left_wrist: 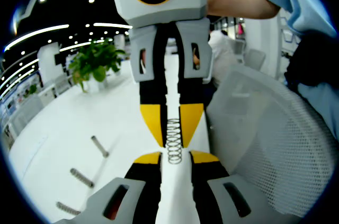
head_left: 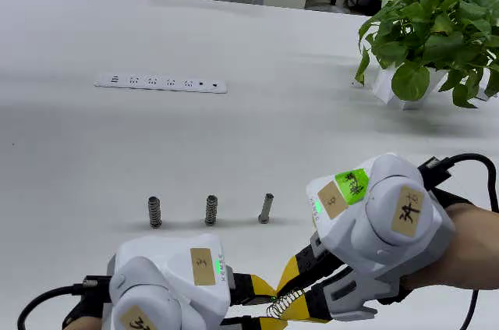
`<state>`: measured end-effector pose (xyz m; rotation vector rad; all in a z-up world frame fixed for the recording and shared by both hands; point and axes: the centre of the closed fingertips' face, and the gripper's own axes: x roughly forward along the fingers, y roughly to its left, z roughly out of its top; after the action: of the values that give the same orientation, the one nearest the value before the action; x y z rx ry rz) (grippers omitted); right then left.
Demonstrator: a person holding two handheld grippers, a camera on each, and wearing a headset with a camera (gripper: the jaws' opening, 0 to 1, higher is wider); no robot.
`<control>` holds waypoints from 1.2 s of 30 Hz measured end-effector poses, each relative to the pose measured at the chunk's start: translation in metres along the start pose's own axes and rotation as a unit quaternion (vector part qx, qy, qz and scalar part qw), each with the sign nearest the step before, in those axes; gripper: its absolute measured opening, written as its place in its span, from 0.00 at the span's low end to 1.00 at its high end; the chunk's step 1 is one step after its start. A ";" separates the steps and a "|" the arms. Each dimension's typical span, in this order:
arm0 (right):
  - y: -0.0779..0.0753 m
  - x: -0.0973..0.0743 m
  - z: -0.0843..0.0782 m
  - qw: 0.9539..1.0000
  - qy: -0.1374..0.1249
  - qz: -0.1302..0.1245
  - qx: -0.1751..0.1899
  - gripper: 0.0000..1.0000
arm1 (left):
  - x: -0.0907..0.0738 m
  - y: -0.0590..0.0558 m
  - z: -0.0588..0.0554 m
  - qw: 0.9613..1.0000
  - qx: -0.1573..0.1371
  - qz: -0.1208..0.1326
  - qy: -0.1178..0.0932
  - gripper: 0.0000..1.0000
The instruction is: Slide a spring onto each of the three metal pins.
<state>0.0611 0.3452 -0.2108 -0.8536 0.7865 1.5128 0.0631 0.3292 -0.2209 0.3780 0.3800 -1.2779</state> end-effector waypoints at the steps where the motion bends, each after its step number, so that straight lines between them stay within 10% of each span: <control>1: -0.001 0.000 -0.001 1.000 0.002 -0.003 -0.002 0.12 | -0.001 0.001 -0.001 1.000 -0.003 0.005 0.000 0.27; 15: -0.012 0.004 -0.007 1.000 0.017 -0.002 -0.018 0.12 | -0.031 0.034 -0.028 0.992 -0.076 0.100 -0.002 0.68; 27: -0.031 0.007 -0.010 0.999 0.035 0.005 -0.035 0.12 | -0.067 0.068 -0.043 0.973 -0.118 0.197 -0.023 0.99; 36: -0.052 0.006 -0.009 0.998 0.044 0.004 -0.046 0.12 | -0.094 0.084 -0.064 0.955 -0.157 0.252 -0.023 1.00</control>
<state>0.1135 0.3458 -0.2209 -0.9926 0.7893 1.5364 0.1170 0.4593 -0.2273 0.1561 0.4075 -0.7104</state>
